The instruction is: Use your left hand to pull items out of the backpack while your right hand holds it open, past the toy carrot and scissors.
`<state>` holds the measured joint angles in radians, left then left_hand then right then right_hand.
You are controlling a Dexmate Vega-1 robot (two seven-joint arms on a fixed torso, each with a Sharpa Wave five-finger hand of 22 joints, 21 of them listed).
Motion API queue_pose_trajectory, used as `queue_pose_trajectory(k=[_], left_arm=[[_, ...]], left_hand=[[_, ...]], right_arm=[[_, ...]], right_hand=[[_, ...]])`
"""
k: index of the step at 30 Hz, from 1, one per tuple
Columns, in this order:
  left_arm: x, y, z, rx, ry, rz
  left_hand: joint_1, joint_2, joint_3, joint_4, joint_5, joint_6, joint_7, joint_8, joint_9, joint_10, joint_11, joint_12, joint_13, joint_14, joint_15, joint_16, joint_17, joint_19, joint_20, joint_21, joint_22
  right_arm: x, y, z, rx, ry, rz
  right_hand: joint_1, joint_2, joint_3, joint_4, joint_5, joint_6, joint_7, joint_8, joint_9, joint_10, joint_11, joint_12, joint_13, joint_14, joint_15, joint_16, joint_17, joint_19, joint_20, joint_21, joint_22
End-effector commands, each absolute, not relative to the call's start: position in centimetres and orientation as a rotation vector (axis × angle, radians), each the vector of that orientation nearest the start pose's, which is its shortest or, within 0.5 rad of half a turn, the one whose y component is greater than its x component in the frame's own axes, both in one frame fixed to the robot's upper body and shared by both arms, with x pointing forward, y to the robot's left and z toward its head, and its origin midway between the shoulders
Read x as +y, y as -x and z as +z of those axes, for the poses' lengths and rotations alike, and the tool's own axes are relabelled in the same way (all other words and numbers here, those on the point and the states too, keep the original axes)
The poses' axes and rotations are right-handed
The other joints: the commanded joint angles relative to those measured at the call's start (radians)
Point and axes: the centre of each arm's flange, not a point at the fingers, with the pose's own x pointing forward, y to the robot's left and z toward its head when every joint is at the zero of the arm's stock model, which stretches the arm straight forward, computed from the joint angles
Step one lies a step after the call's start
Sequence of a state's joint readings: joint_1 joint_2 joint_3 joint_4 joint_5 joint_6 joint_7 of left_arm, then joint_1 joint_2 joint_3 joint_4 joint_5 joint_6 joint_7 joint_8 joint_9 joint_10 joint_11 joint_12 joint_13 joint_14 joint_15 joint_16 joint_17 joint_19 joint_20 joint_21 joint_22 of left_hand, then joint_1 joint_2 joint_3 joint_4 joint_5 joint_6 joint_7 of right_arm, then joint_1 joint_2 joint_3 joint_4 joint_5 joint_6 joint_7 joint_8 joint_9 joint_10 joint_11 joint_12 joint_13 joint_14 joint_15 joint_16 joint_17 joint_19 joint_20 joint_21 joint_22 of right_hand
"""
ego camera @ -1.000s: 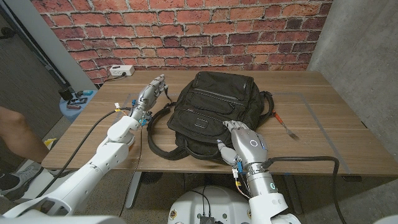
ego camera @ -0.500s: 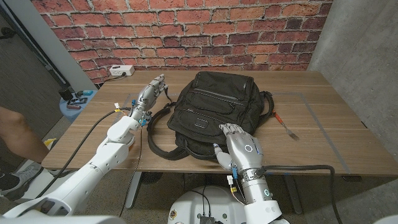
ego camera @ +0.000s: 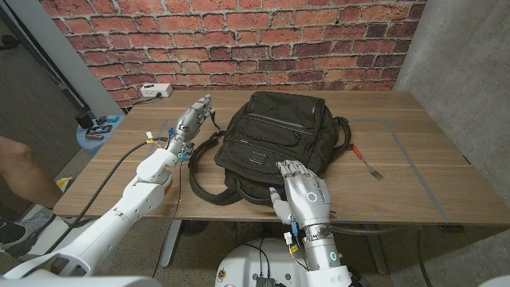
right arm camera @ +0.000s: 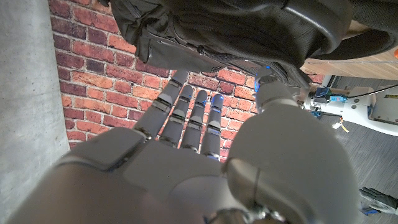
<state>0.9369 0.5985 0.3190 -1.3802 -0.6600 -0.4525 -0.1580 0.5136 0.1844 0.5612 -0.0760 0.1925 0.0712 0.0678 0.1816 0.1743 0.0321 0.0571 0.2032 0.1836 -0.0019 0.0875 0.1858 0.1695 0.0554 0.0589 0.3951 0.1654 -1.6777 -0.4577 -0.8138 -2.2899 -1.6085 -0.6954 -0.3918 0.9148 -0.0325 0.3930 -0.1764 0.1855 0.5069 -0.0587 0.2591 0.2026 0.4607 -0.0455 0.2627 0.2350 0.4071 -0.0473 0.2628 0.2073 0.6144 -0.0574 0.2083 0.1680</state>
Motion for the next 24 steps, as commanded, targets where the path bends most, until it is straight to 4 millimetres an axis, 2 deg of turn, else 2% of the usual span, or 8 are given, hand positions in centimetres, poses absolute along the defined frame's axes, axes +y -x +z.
queue_pose_trajectory(k=[1, 20, 24], left_arm=[[31.2, -61.0, -2.1, -0.742, -0.042, -0.307], [30.6, -61.1, -2.0, -0.741, -0.049, -0.318], [30.4, -61.1, -1.9, -0.741, -0.053, -0.325]], left_hand=[[0.008, 0.003, 0.001, -0.008, 0.004, 0.012, 0.002, 0.002, 0.003, 0.004, 0.0, -0.001, 0.002, 0.001, 0.009, 0.0, 0.004, 0.012, 0.0, -0.004, 0.005], [0.009, 0.003, 0.002, -0.009, 0.004, 0.015, 0.0, 0.002, 0.003, 0.005, 0.0, -0.001, 0.002, 0.002, 0.009, 0.0, 0.004, 0.016, 0.0, -0.013, 0.005], [0.009, 0.003, 0.001, -0.009, 0.004, 0.015, 0.0, 0.002, 0.003, 0.004, 0.0, -0.001, 0.002, 0.003, 0.009, 0.0, 0.004, 0.017, 0.0, -0.014, 0.005]], right_arm=[[-6.6, -31.5, -17.2, -0.847, 1.424, -0.531], [-7.7, -32.9, -18.7, -0.946, 1.43, -0.595], [-8.1, -33.2, -19.0, -0.964, 1.443, -0.603]], right_hand=[[0.02, -0.006, -0.004, 0.0, 0.012, 0.021, -0.003, 0.008, 0.003, 0.024, -0.007, 0.011, 0.004, 0.015, -0.095, 0.006, 0.003, 0.012, -0.021, 0.007, 0.003], [0.055, -0.02, 0.014, 0.005, 0.029, 0.116, -0.036, 0.04, 0.004, 0.106, -0.033, 0.044, 0.017, 0.089, -0.137, 0.017, 0.013, 0.06, -0.046, 0.012, 0.004], [0.061, -0.018, 0.014, 0.008, 0.032, 0.142, -0.045, 0.049, 0.004, 0.125, -0.046, 0.051, 0.02, 0.112, -0.153, 0.026, 0.02, 0.08, -0.055, 0.016, 0.004]])
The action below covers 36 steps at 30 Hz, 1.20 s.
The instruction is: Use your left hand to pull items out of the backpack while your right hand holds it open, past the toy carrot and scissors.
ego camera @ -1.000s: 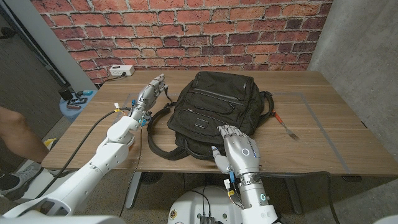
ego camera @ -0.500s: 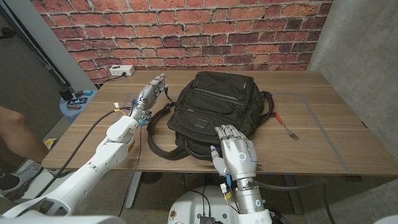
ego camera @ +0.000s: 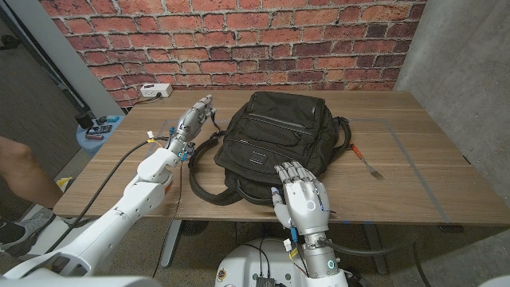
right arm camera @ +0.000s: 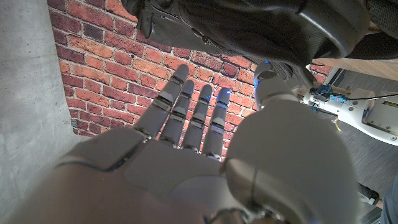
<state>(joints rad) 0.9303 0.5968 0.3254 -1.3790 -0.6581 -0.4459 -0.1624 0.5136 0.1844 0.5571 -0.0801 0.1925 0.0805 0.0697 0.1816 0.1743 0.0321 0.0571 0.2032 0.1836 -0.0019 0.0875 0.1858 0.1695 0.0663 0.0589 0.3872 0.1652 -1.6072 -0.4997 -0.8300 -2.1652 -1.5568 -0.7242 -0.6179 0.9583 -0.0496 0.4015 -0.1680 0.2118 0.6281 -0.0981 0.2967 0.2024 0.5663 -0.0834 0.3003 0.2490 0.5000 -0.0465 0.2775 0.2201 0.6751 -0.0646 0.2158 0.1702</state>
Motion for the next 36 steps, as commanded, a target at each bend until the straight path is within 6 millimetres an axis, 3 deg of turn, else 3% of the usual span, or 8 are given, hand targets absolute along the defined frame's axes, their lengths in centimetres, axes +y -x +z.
queue_pose_trajectory(k=[1, 13, 36], left_arm=[[30.3, -61.1, -2.0, -0.741, -0.052, -0.326], [29.8, -61.0, -2.2, -0.737, -0.05, -0.325], [29.3, -60.6, -2.2, -0.737, -0.054, -0.312]], left_hand=[[0.009, 0.003, 0.005, -0.005, 0.004, 0.006, -0.002, 0.002, 0.003, 0.003, -0.002, -0.002, 0.002, 0.003, 0.009, 0.0, 0.004, 0.006, 0.0, -0.007, 0.005], [0.009, 0.003, 0.005, -0.005, 0.005, 0.007, -0.002, 0.002, 0.003, 0.004, -0.001, -0.002, 0.002, 0.002, 0.01, 0.0, 0.004, 0.008, 0.001, -0.013, 0.005], [0.011, 0.003, 0.006, -0.007, 0.005, 0.007, -0.002, 0.001, 0.003, 0.003, -0.002, -0.002, 0.002, 0.003, 0.01, -0.001, 0.004, 0.012, 0.001, -0.023, 0.005]], right_arm=[[-8.2, -33.3, -19.1, -0.963, 1.443, -0.609], [-9.3, -34.5, -19.8, -0.991, 1.476, -0.614], [-10.7, -36.1, -19.0, -1.022, 1.478, -0.593]], right_hand=[[0.018, -0.001, 0.005, 0.0, 0.006, 0.022, -0.006, 0.011, 0.005, 0.022, -0.01, 0.015, 0.007, 0.02, -0.155, 0.012, 0.007, 0.021, -0.049, 0.009, 0.002], [0.029, -0.001, 0.006, 0.002, 0.011, 0.046, -0.017, 0.02, 0.005, 0.041, -0.015, 0.024, 0.011, 0.038, -0.167, 0.016, 0.015, 0.031, -0.058, 0.008, 0.002], [0.035, 0.002, 0.0, 0.008, 0.013, 0.056, -0.019, 0.022, 0.005, 0.046, -0.014, 0.027, 0.017, 0.039, -0.165, 0.017, 0.027, 0.031, -0.061, 0.002, 0.003]])
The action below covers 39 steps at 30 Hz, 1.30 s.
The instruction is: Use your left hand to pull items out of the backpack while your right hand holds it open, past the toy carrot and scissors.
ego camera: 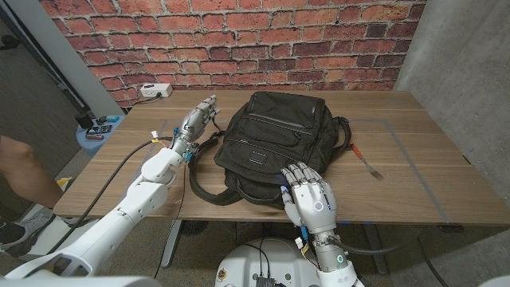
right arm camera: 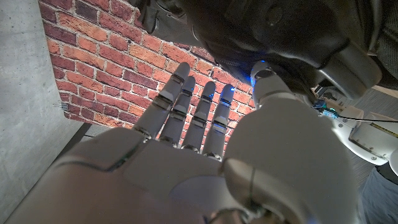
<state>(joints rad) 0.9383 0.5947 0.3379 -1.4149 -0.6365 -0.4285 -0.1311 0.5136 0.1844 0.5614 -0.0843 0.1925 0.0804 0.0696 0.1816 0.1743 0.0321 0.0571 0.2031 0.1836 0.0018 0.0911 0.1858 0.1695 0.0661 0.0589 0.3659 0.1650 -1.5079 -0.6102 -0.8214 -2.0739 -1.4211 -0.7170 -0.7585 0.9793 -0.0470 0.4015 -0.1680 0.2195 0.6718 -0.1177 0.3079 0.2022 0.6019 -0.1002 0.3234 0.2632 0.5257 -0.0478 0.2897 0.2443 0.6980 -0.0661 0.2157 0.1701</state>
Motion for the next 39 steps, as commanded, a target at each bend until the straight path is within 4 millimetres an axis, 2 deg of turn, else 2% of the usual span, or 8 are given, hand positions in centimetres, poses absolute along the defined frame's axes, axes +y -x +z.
queue_pose_trajectory(k=[1, 17, 30, 39], left_arm=[[29.4, -60.6, -2.2, -0.737, -0.053, -0.31], [29.3, -60.1, -3.7, -0.72, -0.033, -0.296], [29.4, -59.7, -4.6, -0.709, -0.015, -0.275], [29.4, -59.7, -4.7, -0.704, -0.01, -0.267]], left_hand=[[0.011, 0.003, 0.002, -0.002, 0.005, 0.007, -0.003, 0.001, 0.003, 0.003, -0.001, -0.002, 0.002, -0.001, 0.006, -0.001, 0.003, 0.013, 0.001, -0.002, 0.006], [0.012, 0.003, 0.001, -0.002, 0.005, 0.009, -0.003, 0.002, 0.003, 0.004, -0.001, -0.002, 0.002, -0.001, 0.007, -0.001, 0.004, 0.015, 0.001, -0.008, 0.006], [0.012, 0.004, 0.002, -0.002, 0.005, 0.011, -0.002, 0.002, 0.003, 0.004, -0.001, -0.002, 0.002, 0.0, 0.006, -0.001, 0.004, 0.017, 0.001, -0.014, 0.006], [0.013, 0.005, 0.003, -0.002, 0.005, 0.014, -0.001, 0.003, 0.003, 0.006, -0.005, -0.001, 0.002, 0.001, 0.007, 0.0, 0.004, 0.021, 0.002, -0.018, 0.006]], right_arm=[[-10.7, -36.1, -18.9, -1.025, 1.478, -0.589], [-10.2, -35.8, -18.1, -1.052, 1.423, -0.564], [-10.6, -37.1, -17.2, -1.071, 1.383, -0.542], [-10.8, -38.4, -16.5, -1.093, 1.355, -0.543]], right_hand=[[0.013, -0.001, 0.0, 0.008, 0.006, 0.013, 0.0, 0.011, 0.005, 0.012, 0.002, 0.005, 0.003, 0.014, -0.164, 0.005, 0.003, 0.009, -0.06, 0.002, 0.003], [0.014, 0.001, -0.006, 0.012, 0.006, 0.039, -0.001, 0.021, 0.006, 0.033, -0.001, 0.014, 0.007, 0.023, -0.165, 0.008, 0.012, 0.01, -0.058, -0.001, 0.003], [0.027, 0.007, -0.014, 0.012, 0.005, 0.1, -0.008, 0.043, 0.007, 0.09, -0.013, 0.039, 0.015, 0.051, -0.169, 0.019, 0.023, 0.021, -0.06, -0.001, 0.004], [0.035, 0.013, -0.023, 0.013, 0.002, 0.139, -0.012, 0.057, 0.007, 0.13, -0.012, 0.057, 0.02, 0.067, -0.169, 0.025, 0.03, 0.03, -0.062, 0.0, 0.005]])
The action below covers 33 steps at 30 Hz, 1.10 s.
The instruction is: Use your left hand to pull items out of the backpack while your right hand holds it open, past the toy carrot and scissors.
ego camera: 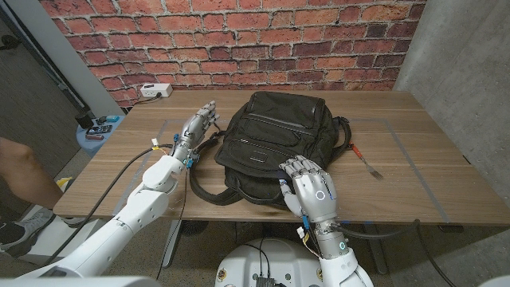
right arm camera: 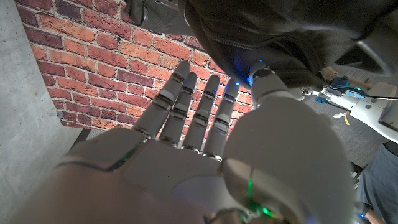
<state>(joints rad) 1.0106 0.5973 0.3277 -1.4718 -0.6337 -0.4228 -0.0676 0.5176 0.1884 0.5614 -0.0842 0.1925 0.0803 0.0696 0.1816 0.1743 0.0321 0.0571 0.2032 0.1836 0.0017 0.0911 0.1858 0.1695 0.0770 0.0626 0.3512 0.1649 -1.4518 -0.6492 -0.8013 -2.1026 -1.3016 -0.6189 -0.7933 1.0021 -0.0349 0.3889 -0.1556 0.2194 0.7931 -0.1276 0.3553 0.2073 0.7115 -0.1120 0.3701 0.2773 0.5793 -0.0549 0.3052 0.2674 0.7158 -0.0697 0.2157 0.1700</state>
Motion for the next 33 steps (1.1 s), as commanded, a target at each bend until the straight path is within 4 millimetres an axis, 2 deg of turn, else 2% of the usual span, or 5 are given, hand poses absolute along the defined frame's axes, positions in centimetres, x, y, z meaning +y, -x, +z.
queue_pose_trajectory(k=[1, 7, 18, 33], left_arm=[[29.5, -59.7, -4.7, -0.704, -0.009, -0.268], [29.5, -59.9, -4.6, -0.703, -0.012, -0.271], [29.9, -60.1, -4.4, -0.697, -0.014, -0.273], [29.9, -60.2, -4.4, -0.674, -0.038, -0.273]], left_hand=[[0.009, 0.001, 0.003, -0.002, 0.005, 0.014, -0.001, 0.003, 0.003, 0.006, -0.005, -0.001, 0.002, 0.002, 0.007, 0.0, 0.004, 0.01, -0.002, -0.004, 0.006], [0.01, 0.001, 0.003, -0.001, 0.005, 0.015, -0.001, 0.003, 0.003, 0.007, -0.002, -0.001, 0.002, 0.002, 0.007, 0.0, 0.004, 0.012, -0.001, -0.007, 0.006], [0.011, 0.002, 0.004, -0.001, 0.005, 0.02, 0.001, 0.004, 0.003, 0.008, -0.001, 0.0, 0.002, 0.003, 0.007, 0.0, 0.004, 0.015, -0.001, -0.011, 0.006], [0.011, 0.002, 0.004, 0.001, 0.005, 0.025, 0.002, 0.004, 0.003, 0.009, 0.0, -0.001, 0.002, 0.002, 0.007, -0.001, 0.004, 0.016, -0.002, -0.018, 0.007]], right_arm=[[-10.8, -38.4, -16.4, -1.091, 1.35, -0.543], [-10.7, -38.5, -16.1, -1.088, 1.321, -0.55], [-10.3, -38.8, -15.6, -1.097, 1.293, -0.558], [-10.6, -39.6, -13.9, -1.102, 1.23, -0.512]], right_hand=[[0.013, 0.004, -0.011, 0.001, 0.001, 0.021, -0.001, 0.011, 0.002, 0.026, -0.002, 0.013, 0.007, 0.016, -0.163, 0.011, 0.008, 0.013, -0.059, 0.0, 0.005], [0.019, 0.013, -0.016, 0.002, -0.002, 0.057, 0.0, 0.023, 0.002, 0.051, -0.008, 0.024, 0.011, 0.028, -0.164, 0.016, 0.012, 0.019, -0.06, 0.001, 0.005], [0.047, 0.033, -0.029, -0.001, -0.011, 0.161, -0.013, 0.065, 0.006, 0.166, -0.021, 0.064, 0.004, 0.104, -0.172, 0.038, 0.019, 0.027, -0.069, 0.0, 0.007], [0.065, 0.052, -0.039, -0.001, -0.017, 0.223, -0.017, 0.091, 0.008, 0.205, -0.029, 0.072, -0.003, 0.133, -0.176, 0.047, 0.025, 0.033, -0.078, 0.001, 0.008]])
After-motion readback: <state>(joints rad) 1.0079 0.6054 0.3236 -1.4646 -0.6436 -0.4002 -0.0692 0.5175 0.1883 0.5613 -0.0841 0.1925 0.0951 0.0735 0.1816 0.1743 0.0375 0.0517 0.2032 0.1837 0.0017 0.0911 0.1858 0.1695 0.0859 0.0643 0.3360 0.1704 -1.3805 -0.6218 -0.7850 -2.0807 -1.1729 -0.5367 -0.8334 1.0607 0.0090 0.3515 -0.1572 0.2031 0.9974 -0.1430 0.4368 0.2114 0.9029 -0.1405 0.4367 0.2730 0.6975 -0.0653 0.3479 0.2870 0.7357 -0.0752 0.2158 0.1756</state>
